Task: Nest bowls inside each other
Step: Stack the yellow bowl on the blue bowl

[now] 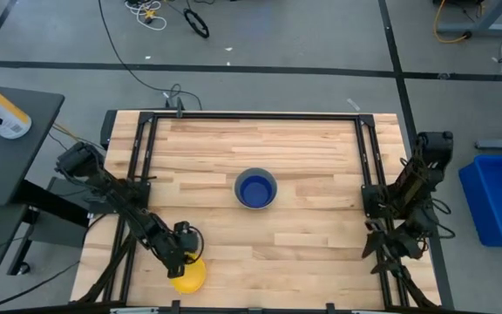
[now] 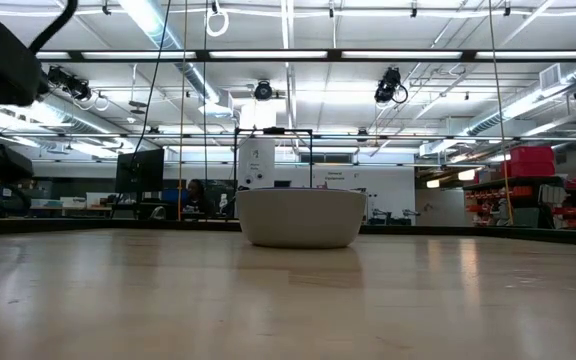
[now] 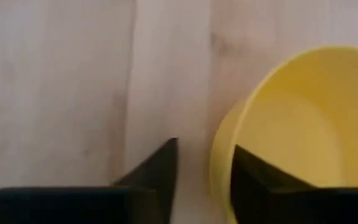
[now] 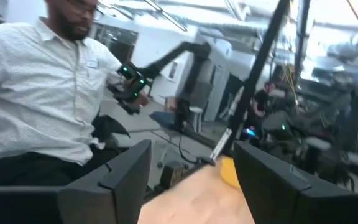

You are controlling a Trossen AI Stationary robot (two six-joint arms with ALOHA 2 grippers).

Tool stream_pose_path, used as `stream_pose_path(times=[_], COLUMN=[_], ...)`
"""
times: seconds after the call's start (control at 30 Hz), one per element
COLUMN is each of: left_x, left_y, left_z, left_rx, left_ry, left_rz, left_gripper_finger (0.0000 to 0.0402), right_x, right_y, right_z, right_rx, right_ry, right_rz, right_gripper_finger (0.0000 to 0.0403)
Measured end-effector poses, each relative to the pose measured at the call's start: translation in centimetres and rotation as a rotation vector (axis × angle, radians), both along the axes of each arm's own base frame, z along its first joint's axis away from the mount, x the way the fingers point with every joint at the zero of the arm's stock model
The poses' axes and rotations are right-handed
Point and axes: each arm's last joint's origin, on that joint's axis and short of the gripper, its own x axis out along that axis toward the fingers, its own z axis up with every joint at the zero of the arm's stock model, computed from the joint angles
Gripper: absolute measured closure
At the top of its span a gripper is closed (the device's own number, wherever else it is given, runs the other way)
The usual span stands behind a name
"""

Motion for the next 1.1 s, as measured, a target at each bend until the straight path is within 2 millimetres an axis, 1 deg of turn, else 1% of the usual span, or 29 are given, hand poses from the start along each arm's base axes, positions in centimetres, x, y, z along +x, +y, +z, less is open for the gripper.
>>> stream_pose_path(times=[0.07,0.1,0.13,0.2,0.3,0.37,0.43,0.57,0.67,0.77,0.87,0.93,1.0,1.1], left_x=[0.1,0.2,0.4,0.7,1.8,3.0,4.6,7.8,10.1,11.9,12.6,12.8,12.8,13.0], left_y=[0.3,0.5,0.6,1.0,1.8,2.7,3.5,6.6,9.8,13.4,16.6,18.3,19.3,20.3], left_z=[-0.1,-0.1,-0.1,0.0,0.3,1.3,2.8,5.9,7.9,8.9,9.3,9.7,10.0,10.3], left_rx=[0.016,0.021,0.028,0.056,0.138,0.215,0.287,0.417,0.453,0.446,0.425,0.394,0.387,0.382], left_ry=[0.009,0.01,0.004,-0.018,-0.112,-0.187,-0.296,-0.464,-0.554,-0.582,-0.538,-0.526,-0.521,-0.528], left_rz=[0.0,0.001,0.011,0.029,0.046,0.058,0.083,0.11,0.123,0.128,0.139,0.149,0.163,0.162], left_gripper_finger=[0.0351,0.0375,0.0384,0.0392,0.0394,0.0395,0.0395,0.0395,0.0395,0.0395,0.0395,0.0395,0.0395,0.0395], right_x=[0.1,0.2,0.3,0.4,0.5,0.5,0.5,0.5,0.5,0.5,0.5,0.5,0.5,0.5], right_y=[-0.1,-0.1,-0.1,-0.2,-0.2,-0.2,-0.2,-0.2,-0.1,-0.1,-0.1,-0.1,-0.1,-0.1], right_z=[-0.1,-0.1,-0.2,-0.2,-0.2,-0.2,-0.2,-0.2,-0.2,-0.2,-0.2,-0.2,-0.2,-0.3], right_rx=[0.031,0.046,0.061,0.074,0.067,0.06,0.059,0.056,0.058,0.058,0.059,0.06,0.059,0.061], right_ry=[0.036,0.054,0.068,0.078,0.074,0.073,0.072,0.069,0.069,0.067,0.068,0.068,0.068,0.07], right_rz=[-0.029,-0.043,-0.052,-0.058,-0.061,-0.065,-0.069,-0.064,-0.053,-0.044,-0.043,-0.042,-0.042,-0.043], right_gripper_finger=[0.0159,0.0158,0.0156,0.0152,0.0147,0.0144,0.0142,0.0137,0.0135,0.0132,0.0129,0.0128,0.0127,0.0132])
